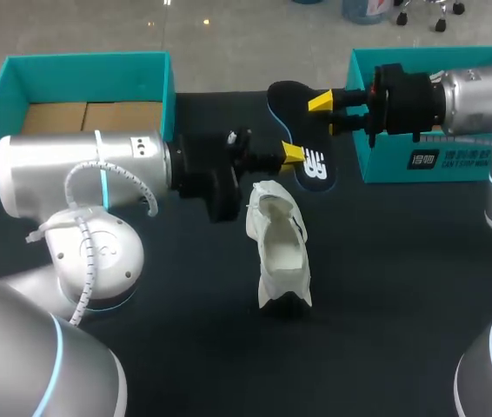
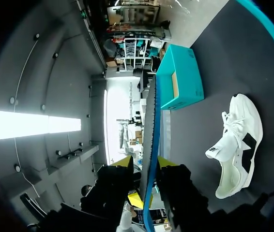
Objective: Take the shoe out of the shoebox, open the shoe tongue, remove and reinsert the insole, then place the shoe into the shoebox
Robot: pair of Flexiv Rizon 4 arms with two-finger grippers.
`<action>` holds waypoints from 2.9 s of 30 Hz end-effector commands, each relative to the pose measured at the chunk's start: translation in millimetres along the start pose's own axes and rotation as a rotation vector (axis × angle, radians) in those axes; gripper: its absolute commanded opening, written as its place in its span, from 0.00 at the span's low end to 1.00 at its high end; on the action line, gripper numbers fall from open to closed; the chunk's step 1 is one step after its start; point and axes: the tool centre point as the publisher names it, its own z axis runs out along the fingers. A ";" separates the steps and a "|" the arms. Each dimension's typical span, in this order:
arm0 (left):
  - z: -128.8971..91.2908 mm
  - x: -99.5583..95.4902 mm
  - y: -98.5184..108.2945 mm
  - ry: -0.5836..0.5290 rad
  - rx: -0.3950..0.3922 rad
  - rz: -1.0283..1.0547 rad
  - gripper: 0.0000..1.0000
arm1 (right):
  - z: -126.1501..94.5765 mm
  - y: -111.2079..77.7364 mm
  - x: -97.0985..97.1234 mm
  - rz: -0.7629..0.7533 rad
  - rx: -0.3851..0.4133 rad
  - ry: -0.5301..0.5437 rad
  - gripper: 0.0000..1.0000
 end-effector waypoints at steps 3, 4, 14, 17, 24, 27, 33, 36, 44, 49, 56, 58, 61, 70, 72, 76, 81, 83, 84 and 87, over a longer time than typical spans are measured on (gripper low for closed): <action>4.8 -1.0 -0.3 -0.003 -0.018 0.001 0.00 | -1.2 0.6 -4.9 0.006 0.002 0.003 0.00; 4.9 -1.1 -0.3 -0.003 -0.018 0.000 0.00 | -0.9 0.5 -5.6 0.008 0.003 0.003 0.00; -7.6 -7.2 14.0 0.058 0.004 0.019 1.00 | -4.8 0.3 -12.5 0.009 -0.003 -0.005 0.00; -17.1 -10.6 26.5 0.120 0.018 0.022 1.00 | -6.3 0.0 -18.2 0.015 -0.012 -0.046 0.00; -35.1 -17.3 48.8 0.300 0.070 0.017 1.00 | -6.9 -0.2 -29.6 0.020 -0.020 -0.062 0.00; -39.6 -20.9 54.6 0.381 0.085 -0.017 1.00 | -5.6 0.0 -33.0 0.010 -0.018 -0.087 0.00; -48.1 -25.3 57.3 0.594 0.142 -0.053 1.00 | -3.3 -0.3 -38.8 0.011 -0.016 -0.103 0.00; -50.8 -25.9 57.7 0.689 0.161 -0.045 1.00 | -3.0 -0.4 -40.7 0.010 -0.017 -0.105 0.00; -58.6 -24.4 61.1 0.922 0.166 -0.032 1.00 | -0.8 -1.8 -44.9 0.008 -0.012 -0.115 0.00; -58.6 -24.4 61.1 0.922 0.166 -0.032 1.00 | 1.2 -2.2 -47.2 0.008 0.001 -0.120 0.00; -58.6 -24.4 61.1 0.922 0.166 -0.032 1.00 | 4.6 -3.7 -49.1 0.010 0.017 -0.122 0.00; -54.7 -24.5 64.0 0.978 0.191 -0.070 1.00 | 5.5 -3.9 -49.4 0.010 0.020 -0.123 0.00; -49.4 -27.3 70.0 1.073 0.193 -0.144 1.00 | 6.1 -4.2 -49.5 0.009 0.020 -0.127 0.00; -37.2 -18.9 79.9 1.328 0.189 -0.154 1.00 | 9.4 -4.5 -47.8 0.006 0.018 -0.129 0.00; -34.1 -14.3 80.8 1.373 0.194 -0.136 1.00 | 10.9 -4.0 -47.7 0.005 0.020 -0.128 0.00; -26.4 -0.7 82.4 1.461 0.245 -0.159 1.00 | 13.7 -2.9 -47.9 0.003 0.028 -0.126 0.00; -25.2 5.8 86.2 1.489 0.263 -0.179 1.00 | 15.5 -2.6 -47.9 -0.001 0.032 -0.125 0.00; -26.5 1.8 88.4 1.483 0.247 -0.175 1.00 | 16.3 -3.1 -49.1 0.001 0.032 -0.124 0.00; -27.0 -0.4 89.3 1.481 0.245 -0.175 1.00 | 16.7 -3.3 -49.8 0.002 0.032 -0.123 0.00; -27.3 -6.2 91.4 1.469 0.233 -0.164 1.00 | 17.8 -3.8 -52.7 0.007 0.032 -0.120 0.00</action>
